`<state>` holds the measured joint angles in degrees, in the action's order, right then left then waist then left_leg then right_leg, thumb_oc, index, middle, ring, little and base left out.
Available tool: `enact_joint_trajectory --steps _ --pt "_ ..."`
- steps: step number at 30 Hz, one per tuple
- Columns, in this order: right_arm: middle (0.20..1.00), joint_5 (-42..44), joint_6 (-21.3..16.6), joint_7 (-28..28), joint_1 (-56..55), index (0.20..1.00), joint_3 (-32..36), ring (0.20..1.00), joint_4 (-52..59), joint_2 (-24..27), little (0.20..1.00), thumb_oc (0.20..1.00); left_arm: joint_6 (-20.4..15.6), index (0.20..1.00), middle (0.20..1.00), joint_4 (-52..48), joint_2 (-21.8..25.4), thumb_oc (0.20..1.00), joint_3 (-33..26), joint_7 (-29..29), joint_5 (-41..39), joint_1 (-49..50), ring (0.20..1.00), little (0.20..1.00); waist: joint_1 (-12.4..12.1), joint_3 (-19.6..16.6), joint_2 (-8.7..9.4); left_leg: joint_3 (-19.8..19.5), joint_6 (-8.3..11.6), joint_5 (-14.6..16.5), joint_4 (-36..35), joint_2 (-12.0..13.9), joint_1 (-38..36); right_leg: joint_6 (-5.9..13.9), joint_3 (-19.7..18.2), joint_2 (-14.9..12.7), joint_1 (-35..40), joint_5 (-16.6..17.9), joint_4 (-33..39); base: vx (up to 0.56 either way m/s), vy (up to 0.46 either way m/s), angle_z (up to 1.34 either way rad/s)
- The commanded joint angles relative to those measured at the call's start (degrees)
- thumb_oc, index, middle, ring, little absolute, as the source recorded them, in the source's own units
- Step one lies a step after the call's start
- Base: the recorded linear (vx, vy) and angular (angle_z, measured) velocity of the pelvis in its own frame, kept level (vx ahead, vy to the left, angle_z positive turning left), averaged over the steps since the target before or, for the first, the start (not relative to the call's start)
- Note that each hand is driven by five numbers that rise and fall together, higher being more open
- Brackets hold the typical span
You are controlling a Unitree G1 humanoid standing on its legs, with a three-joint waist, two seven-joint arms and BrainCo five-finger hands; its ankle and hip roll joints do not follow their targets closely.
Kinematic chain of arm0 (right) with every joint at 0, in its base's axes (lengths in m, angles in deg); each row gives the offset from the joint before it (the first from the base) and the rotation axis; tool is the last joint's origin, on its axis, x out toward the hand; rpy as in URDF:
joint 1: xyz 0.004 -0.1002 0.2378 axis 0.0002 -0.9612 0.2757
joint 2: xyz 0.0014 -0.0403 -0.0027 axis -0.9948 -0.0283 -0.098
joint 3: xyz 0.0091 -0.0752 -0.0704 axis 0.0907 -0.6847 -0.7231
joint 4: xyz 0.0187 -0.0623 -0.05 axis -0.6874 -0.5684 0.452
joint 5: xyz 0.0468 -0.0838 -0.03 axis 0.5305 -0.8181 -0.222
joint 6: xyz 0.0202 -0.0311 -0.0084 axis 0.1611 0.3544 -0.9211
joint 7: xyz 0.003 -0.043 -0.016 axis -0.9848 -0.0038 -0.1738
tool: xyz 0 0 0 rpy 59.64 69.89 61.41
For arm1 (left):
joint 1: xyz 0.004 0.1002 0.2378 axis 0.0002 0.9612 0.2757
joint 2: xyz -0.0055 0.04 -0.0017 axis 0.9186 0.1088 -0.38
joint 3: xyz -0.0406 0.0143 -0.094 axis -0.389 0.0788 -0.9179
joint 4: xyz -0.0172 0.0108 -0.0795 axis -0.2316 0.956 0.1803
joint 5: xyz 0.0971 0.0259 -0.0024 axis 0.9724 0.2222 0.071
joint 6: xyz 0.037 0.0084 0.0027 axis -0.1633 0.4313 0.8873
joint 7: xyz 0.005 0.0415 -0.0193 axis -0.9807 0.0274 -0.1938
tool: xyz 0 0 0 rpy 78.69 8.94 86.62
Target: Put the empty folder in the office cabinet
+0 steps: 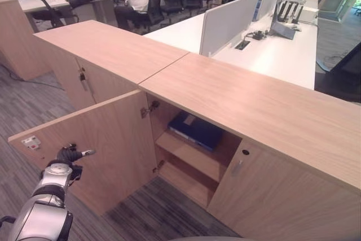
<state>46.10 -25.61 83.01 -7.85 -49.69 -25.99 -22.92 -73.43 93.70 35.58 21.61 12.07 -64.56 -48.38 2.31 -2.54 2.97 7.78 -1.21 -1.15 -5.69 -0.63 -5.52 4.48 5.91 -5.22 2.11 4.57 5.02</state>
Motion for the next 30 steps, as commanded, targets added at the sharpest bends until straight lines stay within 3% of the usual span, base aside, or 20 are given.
enact_joint_trajectory --steps 1,5,8,17,23,30 --pt "1.000 0.79 -0.26 0.26 2.36 1.000 -1.01 1.000 -2.28 2.40 1.000 1.000 -2.06 1.000 1.000 0.50 1.12 1.000 -0.19 -0.68 2.91 -7.61 1.000 1.000 -0.17 -0.20 -0.52 -1.81 -0.13 4.25 0.69 -1.58 0.10 5.12 0.66 -1.78 1.87 -3.92 -3.20 -0.03 0.023 -0.05" --pt "1.000 1.29 -0.31 0.29 2.96 1.000 -0.71 1.000 -2.57 2.37 1.000 1.000 -2.45 1.000 1.000 -9.14 -0.52 1.000 3.82 1.79 4.01 -8.36 1.000 1.000 -0.56 0.17 -0.67 -2.26 -0.37 4.22 0.69 -1.93 0.42 5.30 1.10 -2.11 1.66 -3.81 -3.41 -0.01 0.005 -0.01" --pt "1.000 0.89 -0.07 -0.04 3.06 1.000 -0.49 1.000 -3.04 1.98 1.000 1.000 -2.58 1.000 1.000 -15.54 -2.18 1.000 3.31 3.84 1.67 -5.91 1.000 1.000 -1.14 0.41 -0.69 -2.95 -0.51 4.12 0.69 -2.25 0.69 5.40 1.94 -2.42 1.74 -3.92 -3.43 -0.02 0.009 0.07" --pt "1.000 0.07 0.24 -0.25 3.11 1.000 -0.40 1.000 -3.05 0.68 1.000 1.000 -1.99 1.000 1.000 -6.19 -9.48 1.000 -3.94 4.38 -4.17 5.12 1.000 1.000 -2.04 0.45 -0.59 -4.04 -0.59 4.13 0.69 -2.55 0.72 5.03 2.96 -2.62 2.16 -4.06 -3.05 0.00 -0.002 0.06" --pt "1.000 -0.82 0.28 -0.54 2.90 1.000 -0.09 1.000 -3.18 1.09 1.000 1.000 -1.50 1.000 1.000 -1.17 -8.34 1.000 -8.57 4.67 -4.59 10.32 1.000 1.000 -2.92 0.65 -0.70 -4.41 -0.60 4.28 0.69 -2.62 0.56 4.91 3.43 -2.63 2.56 -4.09 -2.77 0.00 0.000 0.09" --pt "1.000 -1.20 0.29 -0.75 2.46 1.000 0.38 1.000 -3.63 1.76 1.000 1.000 -1.26 1.000 1.000 2.49 -1.60 1.000 -14.12 4.63 -3.80 13.94 1.000 1.000 -4.35 0.81 -0.94 -5.55 -0.52 4.24 0.69 -2.83 0.56 4.81 4.68 -2.71 3.36 -4.50 -2.64 0.00 -0.001 0.08"
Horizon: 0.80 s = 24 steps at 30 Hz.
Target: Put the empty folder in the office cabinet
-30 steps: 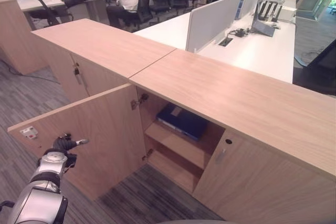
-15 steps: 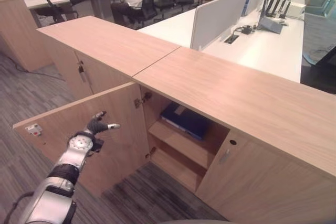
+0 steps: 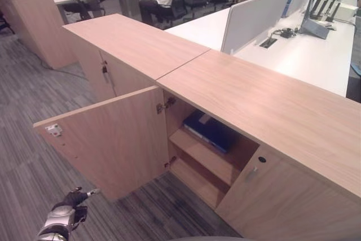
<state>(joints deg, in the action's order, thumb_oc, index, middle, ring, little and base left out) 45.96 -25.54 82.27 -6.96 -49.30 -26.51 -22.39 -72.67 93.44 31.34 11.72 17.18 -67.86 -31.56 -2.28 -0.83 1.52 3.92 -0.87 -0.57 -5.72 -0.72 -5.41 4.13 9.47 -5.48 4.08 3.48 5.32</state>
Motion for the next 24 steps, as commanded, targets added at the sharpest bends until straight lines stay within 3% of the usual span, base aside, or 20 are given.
enact_joint_trajectory --steps 1,11,24 --pt "1.000 -0.97 0.16 -0.01 1.56 1.000 0.03 1.000 -2.99 1.31 1.000 1.000 -2.09 1.000 1.000 3.05 3.42 1.000 -4.70 -0.82 -0.19 -2.78 1.000 1.000 0.18 -0.85 0.44 -1.77 -0.85 3.63 0.72 -2.80 0.44 5.17 1.25 -2.49 1.41 -3.44 -3.02 0.00 0.003 0.07" --pt "1.000 0.11 -0.70 0.26 1.74 1.000 -0.79 1.000 -0.48 1.68 1.000 1.000 -3.49 1.000 1.000 1.51 13.69 1.000 -6.57 -5.47 1.41 -7.31 1.000 1.000 -0.18 -0.42 0.25 -2.34 -0.91 3.62 0.72 -3.01 0.38 5.59 2.31 -2.87 1.32 -3.61 -3.80 0.00 0.015 0.06" --pt "1.000 0.40 -0.36 -0.27 1.93 1.000 -0.70 1.000 -0.68 3.27 1.000 1.000 -3.61 1.000 1.000 1.48 18.24 1.000 -1.21 -6.67 2.37 -18.08 1.000 1.000 1.01 -0.46 0.35 -1.12 -1.36 4.09 0.72 -3.15 0.31 6.35 1.95 -3.57 0.46 -3.20 -4.61 0.00 0.022 0.00"
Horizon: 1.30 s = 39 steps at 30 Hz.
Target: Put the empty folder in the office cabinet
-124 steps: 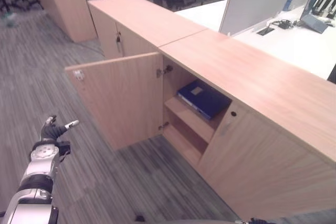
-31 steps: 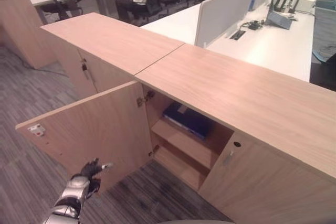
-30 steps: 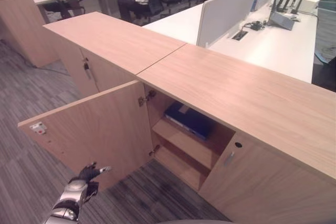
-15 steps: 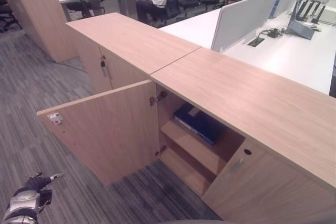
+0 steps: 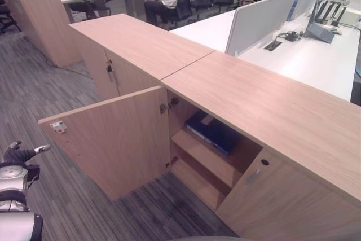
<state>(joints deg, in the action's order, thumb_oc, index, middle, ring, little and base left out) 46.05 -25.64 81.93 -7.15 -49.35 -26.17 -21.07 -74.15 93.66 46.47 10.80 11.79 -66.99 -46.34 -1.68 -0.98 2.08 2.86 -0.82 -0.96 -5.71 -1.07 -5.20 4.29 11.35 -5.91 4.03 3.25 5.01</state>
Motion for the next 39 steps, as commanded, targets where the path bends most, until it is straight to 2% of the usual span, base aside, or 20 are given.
enact_joint_trajectory --steps 1,6,11,16,18,24,29,35,39 --pt "1.000 0.38 -0.27 0.02 2.23 1.000 -0.67 1.000 -0.88 2.02 1.000 1.000 -2.18 1.000 1.000 1.37 3.30 1.000 0.29 -1.28 1.67 -4.17 1.000 1.000 0.46 -0.26 -0.12 0.12 -1.42 4.50 0.71 -2.80 0.09 6.25 -0.05 -3.16 0.43 -2.89 -4.27 0.02 0.026 -0.05" --pt "1.000 0.33 -0.38 -0.06 2.95 1.000 -1.44 1.000 -0.07 2.56 1.000 1.000 -2.20 1.000 1.000 2.38 3.51 1.000 4.19 -1.19 2.44 -9.34 1.000 1.000 1.15 -0.14 0.39 1.03 -1.51 4.69 0.71 -2.65 0.21 6.58 -0.76 -3.19 -0.17 -2.47 -4.47 0.01 0.022 -0.10" --pt "1.000 0.90 -0.71 0.16 3.89 1.000 -2.39 1.000 0.73 2.55 1.000 1.000 -2.69 1.000 1.000 1.52 1.45 1.000 7.55 -0.96 1.48 -13.52 1.000 1.000 1.77 -0.19 1.06 1.81 -1.56 5.05 0.71 -2.44 0.17 6.83 -1.47 -3.14 -0.54 -2.16 -4.51 0.01 0.010 -0.08" --pt "1.000 1.02 -0.88 0.42 4.49 1.000 -3.67 1.000 1.18 1.55 1.000 1.000 -3.74 1.000 1.000 -0.73 -3.20 1.000 10.45 0.14 -0.74 -15.90 1.000 1.000 2.47 -0.53 1.51 2.55 -1.50 5.45 0.71 -2.27 -0.37 6.84 -1.76 -3.08 -0.30 -2.04 -4.16 0.01 0.003 -0.03" --pt "1.000 0.97 -1.03 0.44 4.55 1.000 -4.35 1.000 1.60 0.92 1.000 1.000 -3.80 1.000 1.000 -0.39 -6.07 1.000 13.34 1.02 0.08 -18.03 1.000 1.000 3.34 -0.78 1.68 3.05 -1.50 5.73 0.71 -2.21 -0.83 6.77 -2.19 -2.94 -0.23 -1.95 -4.02 0.00 0.000 0.00" --pt "1.000 1.47 -1.11 0.75 3.99 1.000 -4.28 1.000 0.99 0.41 1.000 1.000 -4.33 1.000 1.000 -1.25 -9.58 1.000 13.74 0.75 -1.59 -18.96 1.000 1.000 4.06 -0.91 2.29 3.87 -1.40 6.04 0.71 -2.01 -1.38 6.87 -2.83 -2.71 -0.26 -1.64 -3.91 0.00 -0.003 -0.06" --pt "1.000 1.27 -0.99 1.30 3.42 1.000 -4.39 1.000 0.42 -0.85 1.000 1.000 -5.03 1.000 1.000 -4.33 -17.66 1.000 16.11 0.26 -1.97 -18.85 1.000 1.000 4.59 -0.98 3.21 3.41 -1.57 6.25 0.71 -2.15 -1.58 6.80 -2.73 -2.78 -0.02 -1.90 -3.96 -0.01 0.000 0.07" --pt "1.000 1.91 -1.38 1.92 3.95 1.000 -5.24 1.000 1.40 -1.68 1.000 1.000 -5.47 1.000 1.000 -5.07 -22.60 1.000 17.74 -0.44 -2.06 -19.73 1.000 1.000 5.13 -0.76 3.97 3.41 -1.65 6.26 0.71 -2.12 -1.65 6.57 -3.07 -2.66 -0.41 -1.75 -4.28 0.00 -0.002 0.07" --pt "1.000 2.31 -1.37 2.32 3.93 1.000 -5.34 1.000 1.33 -2.02 1.000 1.000 -6.09 1.000 1.000 -10.50 -26.13 1.000 20.01 -0.65 -1.61 -19.16 1.000 1.000 5.01 -0.59 4.30 3.07 -1.69 6.24 0.71 -2.15 -1.49 6.52 -2.86 -2.69 -0.46 -1.72 -4.09 0.00 -0.006 0.04"
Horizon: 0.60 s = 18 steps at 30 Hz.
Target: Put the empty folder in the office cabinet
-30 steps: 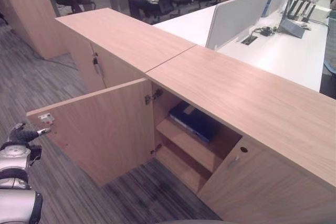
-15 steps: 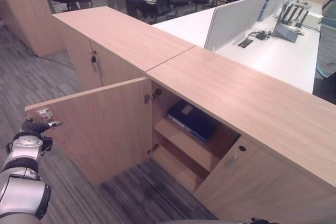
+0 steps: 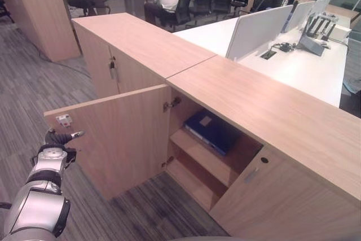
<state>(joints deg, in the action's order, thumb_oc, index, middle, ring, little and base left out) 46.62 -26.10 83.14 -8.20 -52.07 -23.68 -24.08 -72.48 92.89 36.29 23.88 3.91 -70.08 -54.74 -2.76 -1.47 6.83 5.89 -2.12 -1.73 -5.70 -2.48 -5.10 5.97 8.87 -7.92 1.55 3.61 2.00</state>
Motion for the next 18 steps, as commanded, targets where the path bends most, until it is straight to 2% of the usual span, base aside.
enact_joint_trajectory --steps 1,6,15,18 --pt "1.000 1.74 -0.87 1.27 5.04 1.000 -2.57 1.000 -1.37 0.90 1.000 1.000 -8.07 1.000 1.000 -11.97 -17.22 1.000 7.51 7.25 1.08 -10.20 1.000 1.000 5.96 0.07 -0.43 -0.10 -0.42 7.01 0.70 -0.74 -1.54 4.81 -0.24 -0.73 2.07 -2.13 -1.07 -0.01 -0.013 0.13" --pt "1.000 2.27 -0.82 1.94 4.96 1.000 -1.59 1.000 -1.67 -0.36 1.000 1.000 -10.23 1.000 1.000 -29.71 -23.20 1.000 10.49 9.47 -3.84 -3.72 1.000 1.000 4.92 0.77 -0.33 -1.36 -0.69 6.92 0.70 -1.13 -1.20 4.66 0.90 -0.89 2.37 -2.50 -1.03 -0.01 -0.010 0.33" --pt "1.000 2.16 -1.03 2.96 6.48 1.000 -1.19 1.000 -2.65 -1.64 1.000 1.000 -11.68 1.000 1.000 -46.78 -26.22 1.000 15.04 14.10 -9.38 1.08 1.000 1.000 4.04 1.79 -0.32 -2.56 -0.85 6.94 0.70 -1.38 -0.77 4.47 1.83 -1.04 2.45 -2.84 -0.97 -0.01 -0.014 0.38" --pt "1.000 2.27 -1.22 3.05 7.18 1.000 -1.40 1.000 -3.12 -2.32 1.000 1.000 -11.71 1.000 1.000 -54.74 -26.86 1.000 18.76 17.43 -12.24 2.84 1.000 1.000 3.63 2.22 -0.43 -2.89 -0.98 7.04 0.70 -1.54 -0.79 4.42 2.10 -1.09 2.60 -2.99 -1.14 -0.01 -0.010 0.37"
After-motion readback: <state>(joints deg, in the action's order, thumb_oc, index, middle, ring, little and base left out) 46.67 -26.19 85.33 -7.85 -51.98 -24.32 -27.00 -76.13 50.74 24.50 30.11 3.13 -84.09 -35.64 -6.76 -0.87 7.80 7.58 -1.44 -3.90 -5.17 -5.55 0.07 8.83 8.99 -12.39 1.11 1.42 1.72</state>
